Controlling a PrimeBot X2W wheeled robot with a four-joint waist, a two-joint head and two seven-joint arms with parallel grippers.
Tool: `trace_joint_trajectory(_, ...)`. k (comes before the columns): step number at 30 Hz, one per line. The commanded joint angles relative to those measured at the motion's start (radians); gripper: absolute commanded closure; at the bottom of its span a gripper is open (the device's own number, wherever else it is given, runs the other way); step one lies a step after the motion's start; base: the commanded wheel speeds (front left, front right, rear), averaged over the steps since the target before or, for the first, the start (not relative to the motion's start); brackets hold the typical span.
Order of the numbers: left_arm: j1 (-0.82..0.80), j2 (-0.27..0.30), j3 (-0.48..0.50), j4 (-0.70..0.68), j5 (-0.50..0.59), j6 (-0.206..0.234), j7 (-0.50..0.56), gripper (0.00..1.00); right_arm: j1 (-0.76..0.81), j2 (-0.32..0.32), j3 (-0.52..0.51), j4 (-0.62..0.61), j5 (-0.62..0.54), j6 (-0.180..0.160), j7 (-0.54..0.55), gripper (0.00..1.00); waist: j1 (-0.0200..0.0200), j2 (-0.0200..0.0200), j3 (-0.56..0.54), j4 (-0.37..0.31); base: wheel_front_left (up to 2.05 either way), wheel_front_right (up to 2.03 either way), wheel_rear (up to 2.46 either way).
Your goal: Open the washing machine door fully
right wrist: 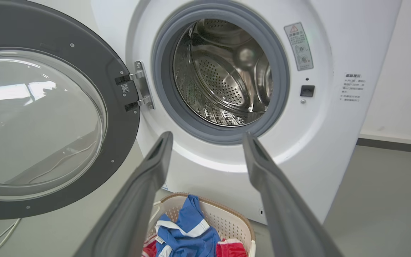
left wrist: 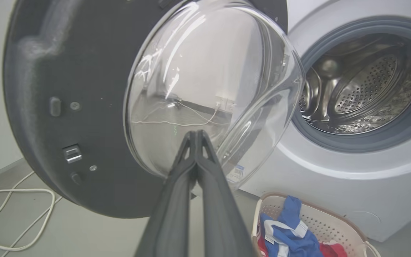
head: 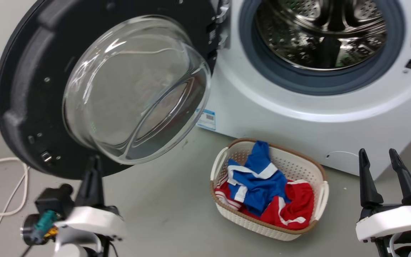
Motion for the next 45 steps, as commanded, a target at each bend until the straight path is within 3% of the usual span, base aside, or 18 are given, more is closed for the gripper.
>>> trace_joint_trajectory(1, 0.008, -0.004, -0.005, -0.01, 0.006, 0.005, 0.002, 1.0, 0.008, 0.001, -0.001, 0.002, 0.004, 0.0, -0.004, 0.0, 0.0, 0.0, -0.018, -0.021, 0.0, 0.0, 0.0)
trace_joint_trajectory(2, 0.02, -0.005, -0.016, -0.026, 0.01, 0.004, 0.01, 1.0, 0.01, 0.001, 0.003, 0.005, 0.004, 0.0, -0.007, 0.0, 0.0, 0.0, -0.024, -0.031, 0.0, 0.0, 0.0)
trace_joint_trajectory(4, 0.038, -0.008, -0.039, -0.053, 0.021, 0.006, 0.023, 0.78, 0.015, 0.001, 0.004, 0.011, -0.002, 0.0, -0.01, 0.0, 0.0, 0.0, -0.036, -0.051, 0.0, 0.0, 0.0)
trace_joint_trajectory(5, 0.043, -0.011, -0.05, -0.063, 0.026, 0.006, 0.029, 0.62, 0.017, 0.0, 0.006, 0.011, -0.003, 0.0, -0.011, 0.0, 0.0, 0.0, -0.04, -0.061, 0.0, 0.0, 0.0)
trace_joint_trajectory(7, 0.047, -0.016, -0.073, -0.08, 0.037, 0.005, 0.04, 0.45, 0.022, 0.001, 0.009, 0.01, -0.008, 0.0, -0.008, 0.0, 0.0, 0.0, -0.047, -0.087, 0.0, 0.0, 0.0)
trace_joint_trajectory(8, 0.044, -0.018, -0.084, -0.085, 0.041, 0.003, 0.046, 0.12, 0.026, 0.001, 0.006, 0.007, -0.012, 0.0, -0.007, 0.0, 0.0, 0.0, -0.048, -0.098, 0.0, 0.0, 0.0)
trace_joint_trajectory(9, 0.041, -0.017, -0.093, -0.088, 0.048, 0.004, 0.049, 0.0, 0.026, 0.001, 0.007, 0.006, -0.016, 0.0, -0.004, 0.0, 0.0, 0.0, -0.05, -0.114, 0.0, 0.0, 0.0)
trace_joint_trajectory(25, 0.026, 0.0, -0.125, -0.04, 0.088, 0.028, 0.059, 0.0, 0.057, 0.001, 0.007, -0.003, -0.025, 0.0, 0.02, 0.0, 0.0, 0.0, -0.075, -0.334, 0.0, 0.0, 0.0)
trace_joint_trajectory(34, 0.042, 0.009, -0.126, -0.012, 0.091, 0.042, 0.05, 0.0, 0.087, 0.001, 0.017, -0.031, -0.03, 0.0, 0.037, 0.0, 0.0, 0.0, -0.094, -0.372, 0.0, 0.0, 0.0)
trace_joint_trajectory(45, 0.037, 0.017, -0.119, 0.01, 0.076, 0.047, 0.042, 0.0, 0.101, 0.001, 0.049, -0.049, -0.014, 0.0, 0.049, 0.0, 0.0, 0.0, -0.106, -0.366, 0.0, 0.0, 0.0)
